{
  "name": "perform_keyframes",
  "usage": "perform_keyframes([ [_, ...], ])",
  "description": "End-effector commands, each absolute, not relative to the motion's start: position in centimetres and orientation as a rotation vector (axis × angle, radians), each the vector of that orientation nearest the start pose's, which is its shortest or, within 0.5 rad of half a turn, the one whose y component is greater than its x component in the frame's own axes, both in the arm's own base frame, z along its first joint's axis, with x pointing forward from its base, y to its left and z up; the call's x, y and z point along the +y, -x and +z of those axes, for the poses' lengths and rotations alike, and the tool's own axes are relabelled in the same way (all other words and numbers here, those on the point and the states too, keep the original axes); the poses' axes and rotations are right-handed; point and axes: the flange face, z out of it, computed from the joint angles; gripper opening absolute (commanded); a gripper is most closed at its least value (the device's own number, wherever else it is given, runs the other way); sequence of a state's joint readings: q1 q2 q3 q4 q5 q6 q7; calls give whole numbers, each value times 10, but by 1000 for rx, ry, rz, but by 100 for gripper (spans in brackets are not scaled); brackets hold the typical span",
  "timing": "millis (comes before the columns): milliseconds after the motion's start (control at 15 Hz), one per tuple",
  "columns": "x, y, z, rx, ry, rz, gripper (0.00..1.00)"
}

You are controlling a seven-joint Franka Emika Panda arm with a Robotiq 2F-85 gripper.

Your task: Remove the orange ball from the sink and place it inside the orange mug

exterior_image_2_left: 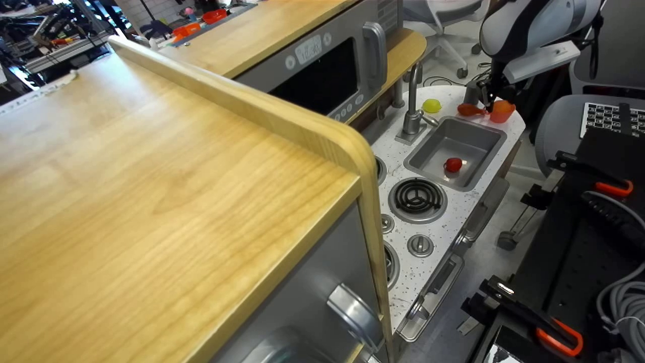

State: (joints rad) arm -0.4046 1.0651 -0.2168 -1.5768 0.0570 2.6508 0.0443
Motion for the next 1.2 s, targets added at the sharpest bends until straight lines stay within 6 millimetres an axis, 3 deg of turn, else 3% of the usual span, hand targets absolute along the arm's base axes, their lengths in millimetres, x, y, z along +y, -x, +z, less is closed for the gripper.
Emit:
perform_keyframes([
  [0,-385,-557,23,971,3167,44,93],
  [133,-383,-558,29,955,3173,19,100],
  [467,-368,-559,63,829,3172,-62,100],
  [800,-347,-532,98,640,3218,4,100],
  [1133,-316,-498,131,255,3278,85,100],
])
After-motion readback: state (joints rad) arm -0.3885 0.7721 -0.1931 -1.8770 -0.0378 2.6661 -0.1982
